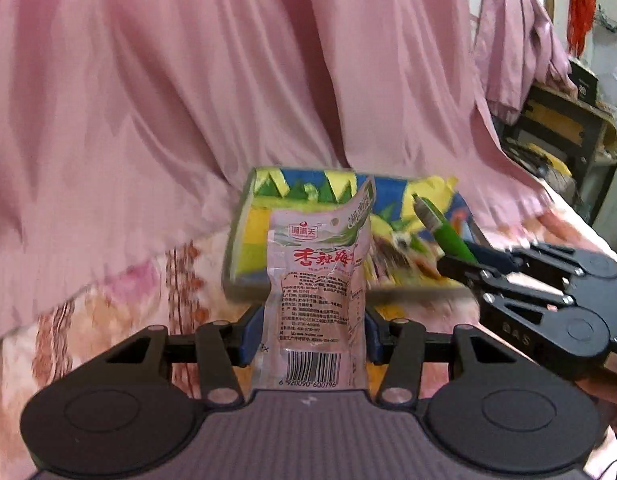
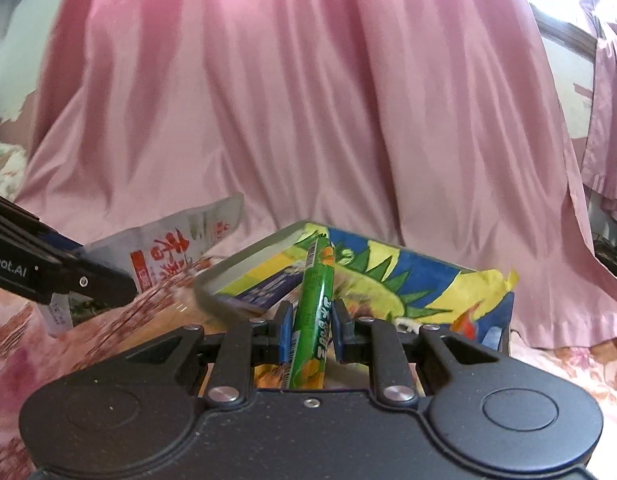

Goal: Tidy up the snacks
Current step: 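Lower the green stick with the right tool into the tray while the left tool lowers the white bag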

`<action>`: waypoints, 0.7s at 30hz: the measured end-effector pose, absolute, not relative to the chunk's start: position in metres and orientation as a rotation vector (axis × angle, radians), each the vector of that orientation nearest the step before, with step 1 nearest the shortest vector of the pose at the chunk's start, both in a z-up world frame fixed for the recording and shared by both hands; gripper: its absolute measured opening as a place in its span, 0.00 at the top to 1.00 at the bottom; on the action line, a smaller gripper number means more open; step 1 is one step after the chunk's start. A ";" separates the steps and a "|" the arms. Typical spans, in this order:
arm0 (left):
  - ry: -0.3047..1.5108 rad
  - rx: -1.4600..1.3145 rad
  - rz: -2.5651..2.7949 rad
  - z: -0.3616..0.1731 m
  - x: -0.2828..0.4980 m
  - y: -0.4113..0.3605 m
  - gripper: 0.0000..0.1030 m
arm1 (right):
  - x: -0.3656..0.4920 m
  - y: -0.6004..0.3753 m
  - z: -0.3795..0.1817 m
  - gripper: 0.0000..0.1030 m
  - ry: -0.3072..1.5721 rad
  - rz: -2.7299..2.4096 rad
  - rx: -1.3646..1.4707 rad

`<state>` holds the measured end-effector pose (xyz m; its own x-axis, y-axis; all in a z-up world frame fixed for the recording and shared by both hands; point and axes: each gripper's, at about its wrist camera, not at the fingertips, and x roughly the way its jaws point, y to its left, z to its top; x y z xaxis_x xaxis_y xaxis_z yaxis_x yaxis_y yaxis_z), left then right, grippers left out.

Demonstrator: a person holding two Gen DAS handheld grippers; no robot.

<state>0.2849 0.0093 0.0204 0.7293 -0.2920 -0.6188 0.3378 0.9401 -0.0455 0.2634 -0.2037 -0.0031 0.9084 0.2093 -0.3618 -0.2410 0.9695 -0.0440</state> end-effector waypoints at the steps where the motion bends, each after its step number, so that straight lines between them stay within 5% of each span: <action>1: 0.656 0.063 -0.348 0.020 0.294 0.008 0.48 | 0.273 -0.206 -0.003 0.79 0.365 0.228 -0.080; 21: 0.660 -0.015 -0.329 -0.042 0.434 -0.038 0.48 | 0.406 -0.222 -0.036 0.79 0.510 0.182 -0.059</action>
